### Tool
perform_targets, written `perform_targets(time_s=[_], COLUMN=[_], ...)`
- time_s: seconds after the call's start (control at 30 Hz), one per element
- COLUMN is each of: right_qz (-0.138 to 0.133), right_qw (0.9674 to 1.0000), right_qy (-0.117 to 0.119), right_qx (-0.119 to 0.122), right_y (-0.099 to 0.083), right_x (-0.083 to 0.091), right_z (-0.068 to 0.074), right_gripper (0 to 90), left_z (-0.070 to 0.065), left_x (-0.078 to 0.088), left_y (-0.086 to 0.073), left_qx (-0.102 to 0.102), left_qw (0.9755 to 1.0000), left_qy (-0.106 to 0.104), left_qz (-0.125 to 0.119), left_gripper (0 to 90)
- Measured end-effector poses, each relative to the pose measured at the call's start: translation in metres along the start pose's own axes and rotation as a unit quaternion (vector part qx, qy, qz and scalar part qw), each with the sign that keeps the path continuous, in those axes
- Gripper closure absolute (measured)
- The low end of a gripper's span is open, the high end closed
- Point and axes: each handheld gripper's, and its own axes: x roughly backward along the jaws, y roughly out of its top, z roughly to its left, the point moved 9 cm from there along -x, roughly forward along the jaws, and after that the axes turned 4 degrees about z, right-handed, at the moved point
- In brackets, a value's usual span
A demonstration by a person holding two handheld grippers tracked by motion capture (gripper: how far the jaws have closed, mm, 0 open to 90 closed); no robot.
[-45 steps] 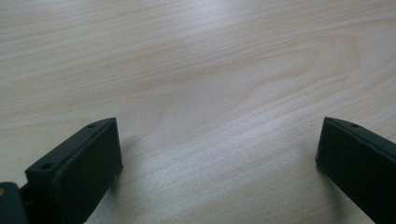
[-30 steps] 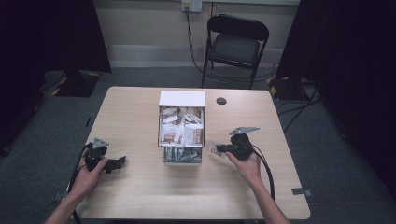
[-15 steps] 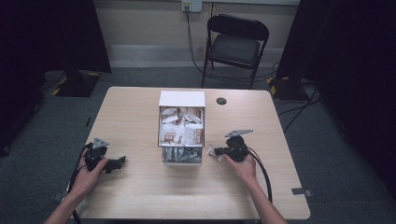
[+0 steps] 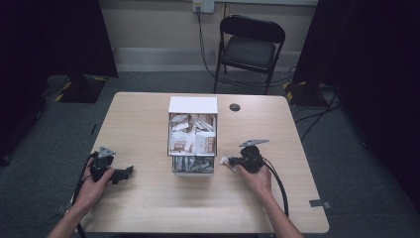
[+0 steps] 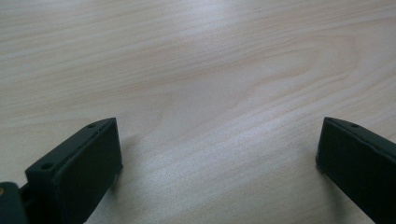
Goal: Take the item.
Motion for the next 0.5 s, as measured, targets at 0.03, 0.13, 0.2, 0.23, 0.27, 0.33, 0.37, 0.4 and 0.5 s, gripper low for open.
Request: perform_targets(time_s=[0.03,0.13,0.2,0.23,0.27,0.33,0.37,0.4,0.5], right_qz=[-0.001,0.001,0.001,0.001,0.001,-0.001,-0.005,-0.009,-0.022], right_qw=[1.0000,0.9999,0.9996,0.9995,0.9995,0.9994,0.9995,0.9995,0.9991], right_qy=[-0.002,-0.013,-0.027,-0.031,-0.033,-0.033,-0.030,-0.029,-0.035], right_qx=[-0.001,-0.006,0.000,0.001,0.000,-0.003,-0.003,-0.004,-0.004], right_y=[0.0002,0.0000,0.0006,0.0008,0.0011,0.0023,0.0032,0.0049,0.0093], right_x=[-0.0002,0.0003,0.0012,0.0013,0.0014,0.0023,0.0032,0.0049,0.0085], right_z=[-0.0008,-0.0041,-0.0061,-0.0066,-0.0071,-0.0073,-0.0069,-0.0061,-0.0061], right_gripper=[84.3,76.7,69.0,66.6,64.6,59.8,57.7,56.3,50.7], left_z=[-0.0001,0.0000,0.0000,-0.0001,0.0000,0.0000,0.0000,-0.0001,0.0000], left_x=[0.0000,0.0000,0.0000,0.0000,0.0000,0.0000,0.0000,0.0000,0.0000], left_y=[0.0000,0.0000,0.0000,0.0000,0.0000,0.0000,0.0000,0.0000,0.0000], left_qx=[0.000,0.000,0.000,0.000,0.000,0.000,0.000,0.000,0.000], left_qw=[1.0000,1.0000,1.0000,1.0000,1.0000,1.0000,1.0000,1.0000,1.0000], left_qy=[0.000,0.000,0.000,-0.001,0.000,0.000,0.000,-0.001,0.000], left_qz=[0.000,0.000,0.000,0.000,0.000,0.000,0.000,0.000,0.000], left_gripper=[0.0,0.0,0.0,0.0,0.0,0.0,0.0,0.0,0.0])
